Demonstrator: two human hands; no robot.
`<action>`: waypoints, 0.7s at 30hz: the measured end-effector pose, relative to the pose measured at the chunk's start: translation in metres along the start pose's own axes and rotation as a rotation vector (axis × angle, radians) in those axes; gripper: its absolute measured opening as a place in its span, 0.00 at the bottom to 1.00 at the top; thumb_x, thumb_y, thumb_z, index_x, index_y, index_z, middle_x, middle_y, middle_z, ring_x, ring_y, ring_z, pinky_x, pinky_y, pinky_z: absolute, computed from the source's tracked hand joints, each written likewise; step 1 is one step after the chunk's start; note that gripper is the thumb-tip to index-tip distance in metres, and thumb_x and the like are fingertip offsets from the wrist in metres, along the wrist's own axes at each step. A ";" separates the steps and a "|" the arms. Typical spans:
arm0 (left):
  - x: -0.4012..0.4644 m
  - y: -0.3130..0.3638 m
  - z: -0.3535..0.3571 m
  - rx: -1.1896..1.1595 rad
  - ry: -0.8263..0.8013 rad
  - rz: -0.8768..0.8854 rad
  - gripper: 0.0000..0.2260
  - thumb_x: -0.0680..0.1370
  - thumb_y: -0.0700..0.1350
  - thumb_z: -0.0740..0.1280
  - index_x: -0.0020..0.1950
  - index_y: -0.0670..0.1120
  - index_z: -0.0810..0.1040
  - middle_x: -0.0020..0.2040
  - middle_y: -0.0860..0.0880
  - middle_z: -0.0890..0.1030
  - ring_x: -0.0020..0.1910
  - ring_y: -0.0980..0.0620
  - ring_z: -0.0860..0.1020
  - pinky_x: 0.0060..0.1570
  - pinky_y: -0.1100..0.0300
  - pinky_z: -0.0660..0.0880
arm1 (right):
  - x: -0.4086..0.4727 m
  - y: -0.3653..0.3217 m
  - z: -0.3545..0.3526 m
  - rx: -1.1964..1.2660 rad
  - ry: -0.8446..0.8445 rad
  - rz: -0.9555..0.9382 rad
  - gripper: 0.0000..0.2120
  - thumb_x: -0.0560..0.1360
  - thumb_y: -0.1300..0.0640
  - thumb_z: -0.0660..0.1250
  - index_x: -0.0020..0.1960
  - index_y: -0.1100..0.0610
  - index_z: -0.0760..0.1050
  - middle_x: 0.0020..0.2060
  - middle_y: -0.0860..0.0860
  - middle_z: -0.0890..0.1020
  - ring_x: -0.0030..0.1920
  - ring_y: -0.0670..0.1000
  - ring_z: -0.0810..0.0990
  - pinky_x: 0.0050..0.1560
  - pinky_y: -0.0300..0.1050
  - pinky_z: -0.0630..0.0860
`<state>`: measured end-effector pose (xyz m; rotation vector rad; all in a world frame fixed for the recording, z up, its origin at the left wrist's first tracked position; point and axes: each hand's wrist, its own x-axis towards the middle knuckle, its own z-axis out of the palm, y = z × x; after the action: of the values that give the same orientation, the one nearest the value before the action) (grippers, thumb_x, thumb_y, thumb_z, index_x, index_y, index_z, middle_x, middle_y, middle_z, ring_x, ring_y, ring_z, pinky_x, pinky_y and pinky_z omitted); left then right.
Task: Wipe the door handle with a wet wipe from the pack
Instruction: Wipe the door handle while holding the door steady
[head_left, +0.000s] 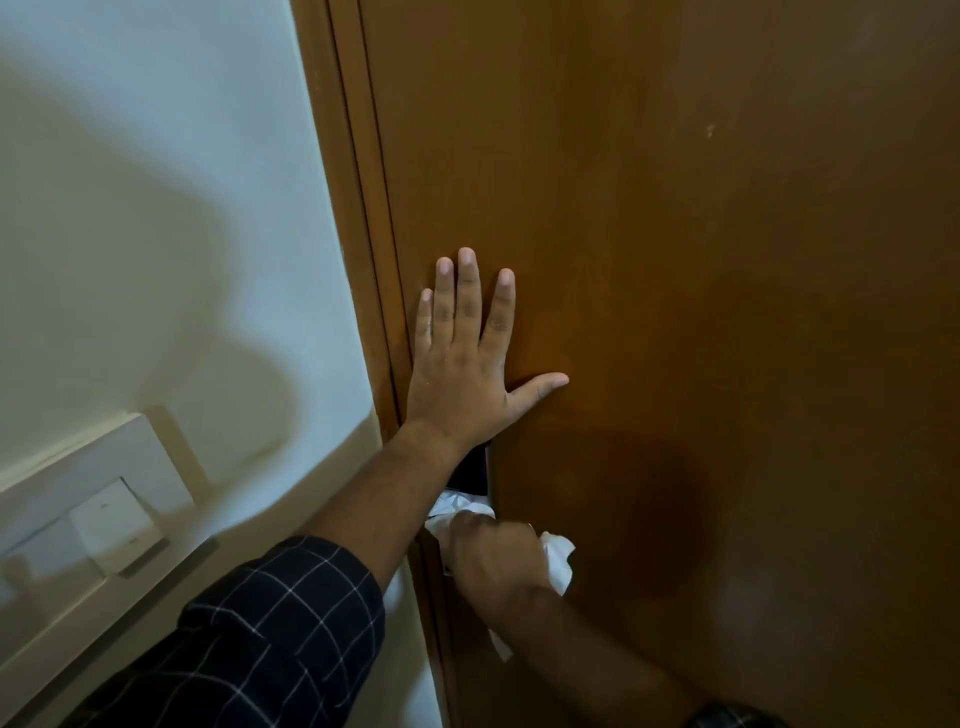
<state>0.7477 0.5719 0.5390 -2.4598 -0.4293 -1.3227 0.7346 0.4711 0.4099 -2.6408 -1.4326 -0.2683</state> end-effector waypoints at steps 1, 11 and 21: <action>0.000 -0.001 0.000 0.004 -0.003 0.001 0.49 0.72 0.77 0.53 0.80 0.45 0.49 0.81 0.35 0.53 0.81 0.36 0.49 0.78 0.40 0.46 | -0.003 0.007 -0.004 -0.052 0.076 -0.084 0.07 0.75 0.54 0.66 0.49 0.56 0.80 0.42 0.54 0.86 0.40 0.55 0.85 0.41 0.52 0.81; 0.000 0.000 -0.002 0.007 -0.022 -0.014 0.48 0.72 0.77 0.53 0.81 0.46 0.48 0.81 0.36 0.52 0.81 0.37 0.48 0.78 0.38 0.49 | -0.041 0.112 0.019 -0.191 0.297 -0.775 0.19 0.84 0.55 0.48 0.62 0.60 0.73 0.66 0.60 0.75 0.71 0.59 0.67 0.72 0.56 0.66; 0.000 -0.001 0.002 0.026 -0.005 -0.007 0.49 0.72 0.77 0.54 0.81 0.45 0.49 0.81 0.35 0.53 0.81 0.36 0.49 0.78 0.38 0.50 | 0.006 0.027 0.005 -0.438 0.123 -0.726 0.25 0.82 0.54 0.53 0.75 0.67 0.57 0.75 0.67 0.58 0.75 0.65 0.58 0.73 0.58 0.59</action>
<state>0.7483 0.5739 0.5384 -2.4424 -0.4535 -1.3059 0.7611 0.4620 0.4056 -2.1857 -2.4602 -0.8782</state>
